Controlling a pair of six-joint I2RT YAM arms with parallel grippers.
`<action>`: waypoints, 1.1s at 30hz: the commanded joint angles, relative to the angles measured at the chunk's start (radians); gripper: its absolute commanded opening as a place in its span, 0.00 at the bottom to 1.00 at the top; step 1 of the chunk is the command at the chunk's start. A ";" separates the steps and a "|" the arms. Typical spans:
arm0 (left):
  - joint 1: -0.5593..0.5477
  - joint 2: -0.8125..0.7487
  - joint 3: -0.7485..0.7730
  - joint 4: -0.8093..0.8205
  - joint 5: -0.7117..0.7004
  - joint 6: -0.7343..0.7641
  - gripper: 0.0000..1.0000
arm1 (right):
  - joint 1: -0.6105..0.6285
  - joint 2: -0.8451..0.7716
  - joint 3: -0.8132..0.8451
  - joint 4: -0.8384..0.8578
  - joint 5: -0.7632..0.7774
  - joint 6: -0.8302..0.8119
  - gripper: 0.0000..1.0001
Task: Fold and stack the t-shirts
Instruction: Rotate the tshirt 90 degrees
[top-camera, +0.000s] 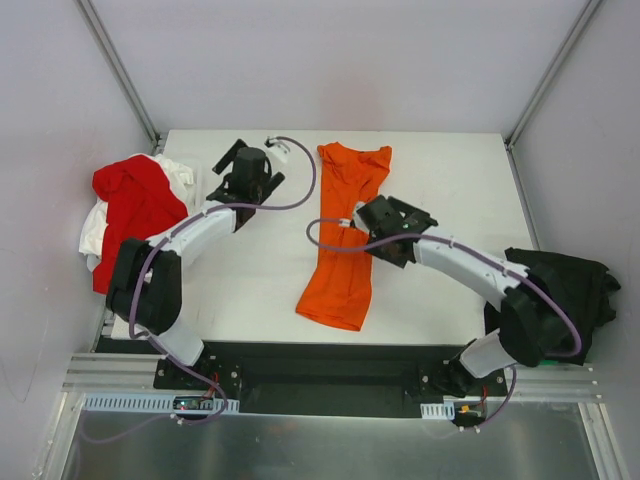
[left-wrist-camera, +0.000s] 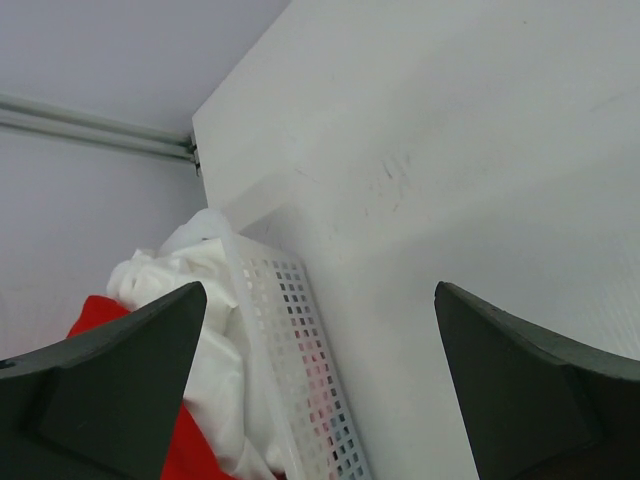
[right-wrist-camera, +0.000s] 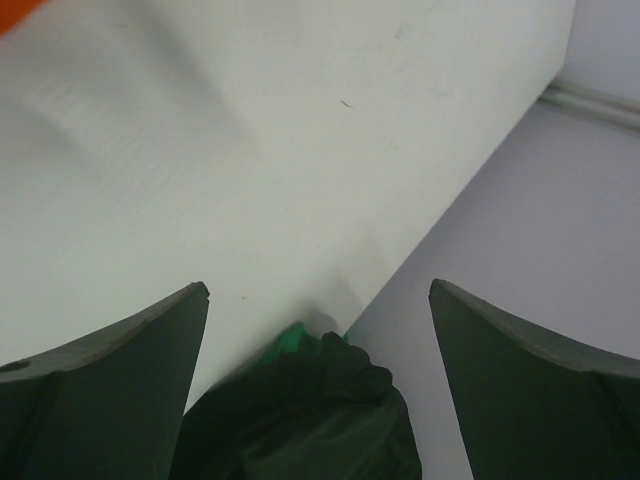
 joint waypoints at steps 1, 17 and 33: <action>0.054 0.057 0.138 -0.042 0.070 -0.100 0.99 | 0.136 -0.189 -0.063 -0.112 -0.124 0.096 0.96; 0.067 0.155 0.178 -0.309 0.293 -0.232 0.99 | 0.394 -0.083 -0.101 -0.140 -0.527 0.044 0.96; 0.070 0.169 0.178 -0.309 0.305 -0.246 0.99 | 0.526 0.116 -0.005 -0.070 -0.564 0.040 0.98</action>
